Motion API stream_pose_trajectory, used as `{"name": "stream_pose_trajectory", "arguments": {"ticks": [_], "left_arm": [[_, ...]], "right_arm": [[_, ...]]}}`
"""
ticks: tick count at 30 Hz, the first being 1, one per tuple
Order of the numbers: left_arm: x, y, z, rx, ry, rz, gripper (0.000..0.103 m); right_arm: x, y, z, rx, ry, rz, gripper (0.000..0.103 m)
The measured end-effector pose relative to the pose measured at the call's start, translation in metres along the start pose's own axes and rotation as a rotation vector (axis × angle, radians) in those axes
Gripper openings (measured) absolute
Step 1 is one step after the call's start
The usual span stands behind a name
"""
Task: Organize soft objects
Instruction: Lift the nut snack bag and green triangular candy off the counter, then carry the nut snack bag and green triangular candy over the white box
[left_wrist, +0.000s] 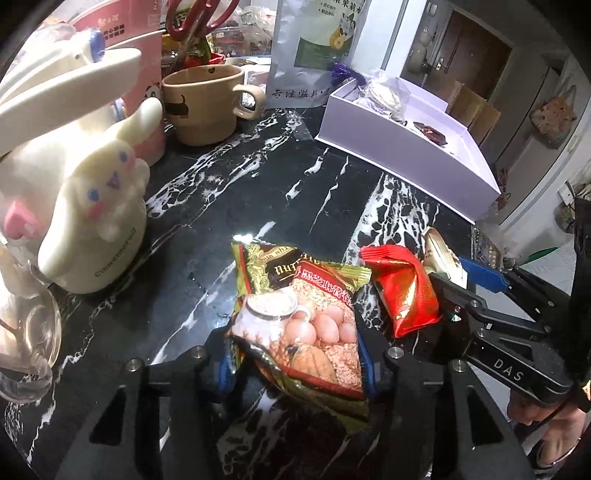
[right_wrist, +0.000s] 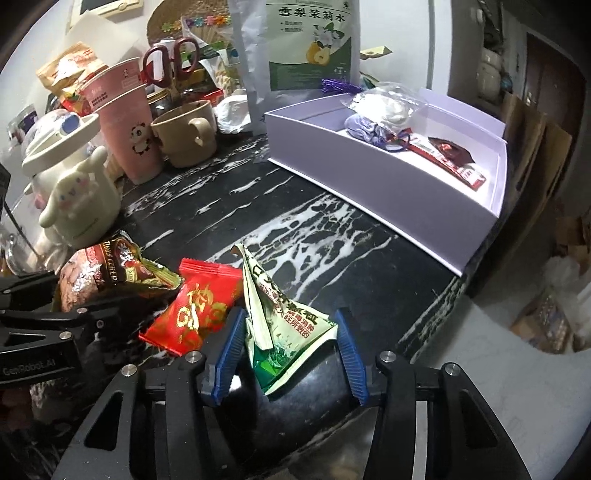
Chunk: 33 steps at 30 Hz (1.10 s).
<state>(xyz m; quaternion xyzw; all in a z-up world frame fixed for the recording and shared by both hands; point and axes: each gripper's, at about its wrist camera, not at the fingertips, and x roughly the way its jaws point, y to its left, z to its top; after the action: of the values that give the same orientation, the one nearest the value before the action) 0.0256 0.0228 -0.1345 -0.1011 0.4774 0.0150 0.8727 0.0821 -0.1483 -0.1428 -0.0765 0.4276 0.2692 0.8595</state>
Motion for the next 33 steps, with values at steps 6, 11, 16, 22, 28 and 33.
{"name": "stream_pose_trajectory", "arguments": {"ticks": [6,11,16,22,28,33], "left_arm": [[-0.014,-0.003,-0.002,0.003,-0.029,-0.007,0.051],[-0.024,-0.007,-0.005,0.016,-0.050,-0.016,0.051],[-0.034,-0.012,-0.008,0.021,-0.068,-0.029,0.051],[-0.053,-0.020,-0.008,0.027,-0.106,-0.051,0.051],[-0.075,-0.035,-0.003,0.061,-0.164,-0.089,0.051],[-0.090,-0.052,0.009,0.097,-0.211,-0.123,0.051]], "right_arm": [[-0.007,-0.002,-0.004,0.023,0.002,0.015,0.049],[-0.020,-0.001,-0.007,0.029,-0.016,0.030,0.049],[-0.035,0.004,-0.012,0.019,-0.040,0.035,0.049],[-0.054,0.007,-0.016,0.024,-0.061,0.064,0.049],[-0.084,0.008,-0.016,0.027,-0.113,0.081,0.049],[-0.114,0.008,-0.010,0.009,-0.174,0.062,0.049]]}}
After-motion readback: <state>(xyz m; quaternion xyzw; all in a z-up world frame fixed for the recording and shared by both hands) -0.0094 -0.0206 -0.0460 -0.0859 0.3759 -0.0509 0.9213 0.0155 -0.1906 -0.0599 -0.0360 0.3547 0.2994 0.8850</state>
